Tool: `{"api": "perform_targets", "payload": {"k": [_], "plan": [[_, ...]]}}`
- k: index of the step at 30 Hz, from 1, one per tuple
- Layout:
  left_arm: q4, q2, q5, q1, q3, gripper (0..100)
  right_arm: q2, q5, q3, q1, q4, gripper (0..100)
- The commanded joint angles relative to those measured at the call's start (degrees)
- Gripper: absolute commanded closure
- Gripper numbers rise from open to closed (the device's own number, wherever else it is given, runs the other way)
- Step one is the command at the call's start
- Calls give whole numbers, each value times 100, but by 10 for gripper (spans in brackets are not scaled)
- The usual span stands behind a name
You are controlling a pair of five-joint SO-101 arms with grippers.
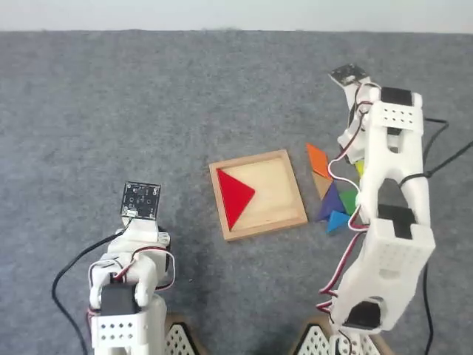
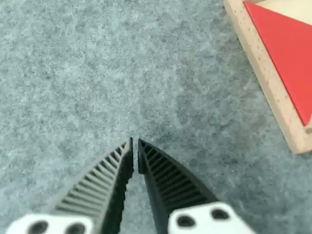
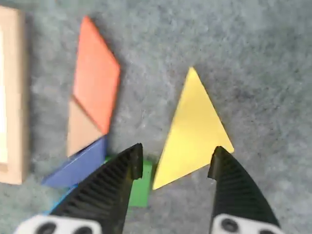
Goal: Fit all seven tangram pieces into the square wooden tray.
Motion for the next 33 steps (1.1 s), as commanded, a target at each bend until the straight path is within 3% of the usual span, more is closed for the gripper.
{"api": "perform_targets", "payload": {"k": [1,6,16,33], "plan": [[18,-97,-9,26,-57,979,-488,-70,-185,4,136,779],[18,-97,-9,26,-57,979,-40,-70,-193,268,75,695],[18,-97,-9,26,-57,979,787,-519,-193,391,-488,693],[18,-97,-9,26,-57,979,1464,-475,-220,418,-760,693]]}}
